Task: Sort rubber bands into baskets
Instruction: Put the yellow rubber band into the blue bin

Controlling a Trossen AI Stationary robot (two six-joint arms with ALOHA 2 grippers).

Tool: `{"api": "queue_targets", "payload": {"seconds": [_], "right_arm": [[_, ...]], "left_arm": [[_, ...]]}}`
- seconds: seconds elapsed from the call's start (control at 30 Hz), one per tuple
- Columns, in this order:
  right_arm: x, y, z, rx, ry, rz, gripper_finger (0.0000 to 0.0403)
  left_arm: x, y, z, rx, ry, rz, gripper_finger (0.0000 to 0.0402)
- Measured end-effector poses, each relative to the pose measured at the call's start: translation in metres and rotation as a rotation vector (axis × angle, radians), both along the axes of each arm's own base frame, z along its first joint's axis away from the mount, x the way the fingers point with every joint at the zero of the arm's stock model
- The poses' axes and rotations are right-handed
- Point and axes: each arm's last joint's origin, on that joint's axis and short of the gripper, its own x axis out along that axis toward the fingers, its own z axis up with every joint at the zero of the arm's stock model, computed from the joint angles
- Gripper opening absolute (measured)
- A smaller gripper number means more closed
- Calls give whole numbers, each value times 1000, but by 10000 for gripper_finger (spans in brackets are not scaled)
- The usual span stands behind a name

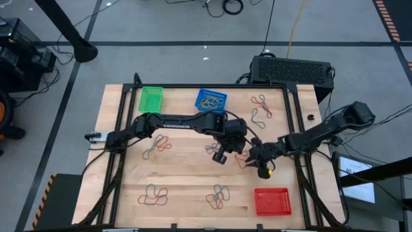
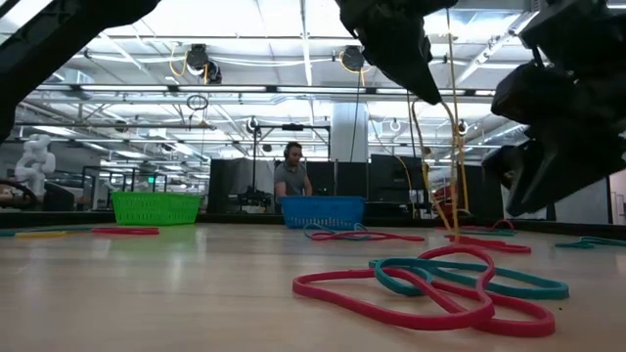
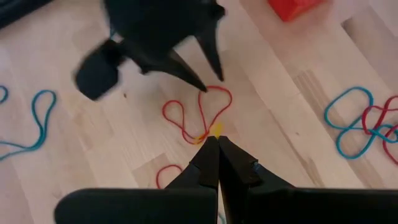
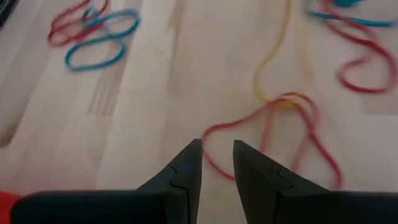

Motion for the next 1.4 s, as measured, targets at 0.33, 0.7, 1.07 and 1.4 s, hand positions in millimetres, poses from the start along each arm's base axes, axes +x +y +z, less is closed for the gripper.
{"api": "queue_targets", "payload": {"seconds": [0.33, 0.7, 1.07, 1.4], "right_arm": [[12, 13, -19, -168, 49, 159, 84], [14, 13, -28, -164, 108, 164, 33], [1, 12, 5, -73, 13, 196, 1], [-23, 2, 69, 48, -342, 125, 0]], "left_arm": [[-2, 0, -1, 1, 20, -1, 1], [-2, 0, -1, 4, 28, -6, 1], [-2, 3, -1, 6, 29, 0, 1], [-3, 5, -2, 7, 31, 4, 1]]}}
